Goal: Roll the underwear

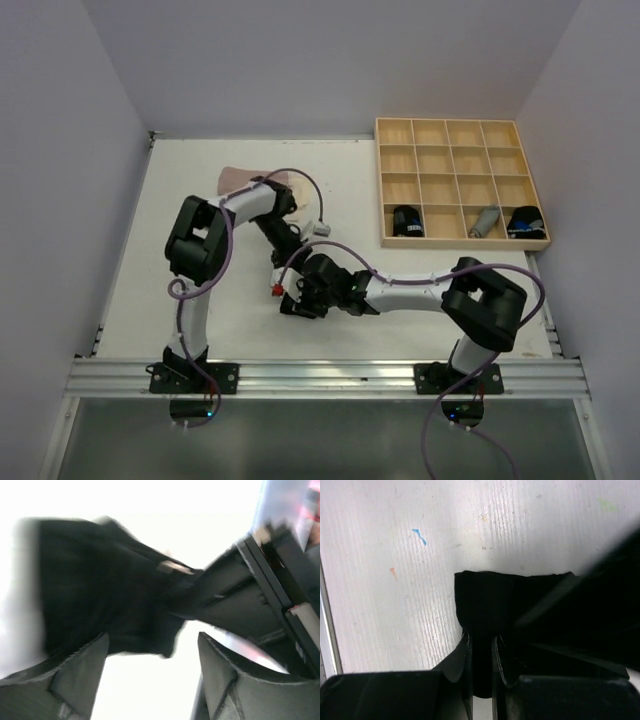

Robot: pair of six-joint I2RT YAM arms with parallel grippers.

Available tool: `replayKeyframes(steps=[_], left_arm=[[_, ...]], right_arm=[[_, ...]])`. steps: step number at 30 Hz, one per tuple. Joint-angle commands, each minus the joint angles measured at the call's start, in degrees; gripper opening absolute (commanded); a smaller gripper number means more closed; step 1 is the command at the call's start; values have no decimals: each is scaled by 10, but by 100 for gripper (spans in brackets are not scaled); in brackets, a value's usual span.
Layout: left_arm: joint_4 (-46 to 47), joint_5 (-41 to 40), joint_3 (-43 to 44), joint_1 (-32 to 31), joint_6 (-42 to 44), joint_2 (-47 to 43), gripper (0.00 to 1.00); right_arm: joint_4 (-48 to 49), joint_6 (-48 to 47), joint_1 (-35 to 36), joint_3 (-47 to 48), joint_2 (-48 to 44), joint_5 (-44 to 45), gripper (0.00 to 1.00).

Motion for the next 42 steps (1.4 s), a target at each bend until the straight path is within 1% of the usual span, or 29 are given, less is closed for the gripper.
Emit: replayKeyframes(steps=[1, 2, 3, 4, 6, 7, 10, 11, 12, 13, 14, 15, 16, 17, 19, 20, 22, 23, 25, 26, 27, 30, 31, 32, 35, 37, 39, 40, 42], left_arm=[[73, -64, 114, 85, 27, -9, 81], [69, -60, 158, 100, 26, -10, 89], [72, -56, 176, 117, 17, -13, 100], [75, -49, 193, 147, 14, -15, 100], [89, -38, 227, 173, 10, -37, 100], [103, -34, 229, 199, 5, -50, 100], [177, -40, 204, 238, -4, -128, 100], [233, -46, 172, 246, -10, -178, 100], [268, -55, 151, 255, -35, -206, 100], [303, -74, 127, 269, -47, -264, 100], [388, -86, 70, 269, -81, -296, 100], [438, -102, 35, 289, -100, -330, 100], [486, -142, 0, 298, -120, -362, 100], [586, -164, -77, 300, -152, -425, 100], [647, -195, -164, 300, -165, -498, 100], [633, -179, -177, 300, -113, -514, 100], [543, -117, -173, 294, -20, -530, 100], [478, -111, -169, 290, 10, -542, 100], [433, -86, -177, 283, 63, -560, 100], [395, -83, -198, 281, 88, -584, 100], [381, -85, -213, 276, 129, -600, 100], [360, -127, -303, 218, 201, -675, 100], [358, -149, -357, 176, 216, -714, 99], [365, -157, -382, 159, 232, -731, 98], [374, -186, -464, 94, 236, -773, 97], [377, -194, -498, 51, 231, -777, 91], [392, -205, -513, 23, 199, -770, 84], [401, -211, -518, -1, 188, -755, 83], [403, -208, -522, -20, 179, -734, 79]], right_arm=[[-27, 15, 5, -34, 43, -29, 0], [-26, 22, 6, -36, 44, -34, 0], [-25, 25, 5, -37, 45, -39, 0], [-25, 25, 5, -37, 45, -43, 0], [-24, 32, 5, -39, 44, -47, 0], [-23, 34, 3, -39, 44, -48, 0], [-30, 44, -9, -30, 53, -72, 0], [-32, 48, -17, -27, 55, -85, 0], [-32, 51, -21, -24, 57, -92, 0], [-31, 53, -24, -23, 60, -100, 0], [-31, 60, -36, -21, 63, -119, 0], [-31, 64, -40, -16, 65, -126, 0], [-30, 66, -46, -14, 68, -133, 0], [-29, 73, -56, -11, 76, -143, 0], [-30, 82, -69, -2, 86, -177, 0], [-27, 94, -82, 0, 96, -188, 0], [-26, 102, -94, 12, 108, -223, 0], [-28, 112, -104, 17, 114, -235, 0], [-28, 121, -112, 32, 137, -266, 0], [-25, 128, -119, 35, 147, -275, 0], [-24, 131, -121, 42, 160, -280, 0], [-20, 141, -127, 55, 177, -297, 0], [-19, 142, -130, 57, 186, -303, 0], [-17, 147, -134, 59, 191, -313, 0], [-13, 160, -145, 69, 212, -333, 0], [-7, 180, -152, 73, 226, -344, 0], [-6, 190, -162, 76, 235, -355, 0], [11, 194, -167, 76, 239, -361, 0], [26, 209, -175, 76, 248, -373, 0]])
